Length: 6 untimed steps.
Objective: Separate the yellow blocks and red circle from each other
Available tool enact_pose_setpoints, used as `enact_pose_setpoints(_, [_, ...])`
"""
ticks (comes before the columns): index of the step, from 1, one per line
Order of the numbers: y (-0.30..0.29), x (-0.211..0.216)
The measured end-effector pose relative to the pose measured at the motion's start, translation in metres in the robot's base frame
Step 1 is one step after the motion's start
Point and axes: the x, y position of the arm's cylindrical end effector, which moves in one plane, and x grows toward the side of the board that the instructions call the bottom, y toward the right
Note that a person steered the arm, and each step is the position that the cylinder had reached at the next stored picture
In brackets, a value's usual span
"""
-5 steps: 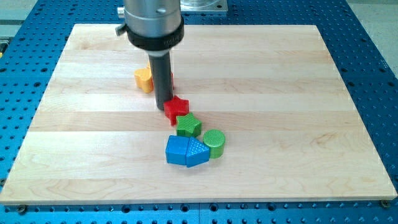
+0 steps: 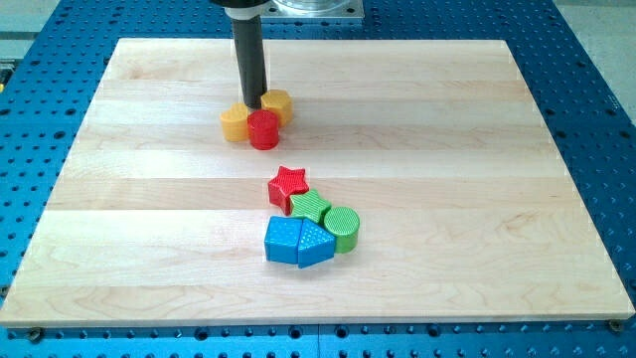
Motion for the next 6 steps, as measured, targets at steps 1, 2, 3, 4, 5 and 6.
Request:
enact_pose_setpoints(1, [-0.065, 0.017])
enact_pose_setpoints(2, [-0.063, 0.071])
enact_pose_setpoints(3, [0.016, 0.072])
enact_pose_setpoints(4, [0.045, 0.040])
enact_pose_setpoints(5, [0.048, -0.011])
enact_pose_setpoints(6, [0.068, -0.033])
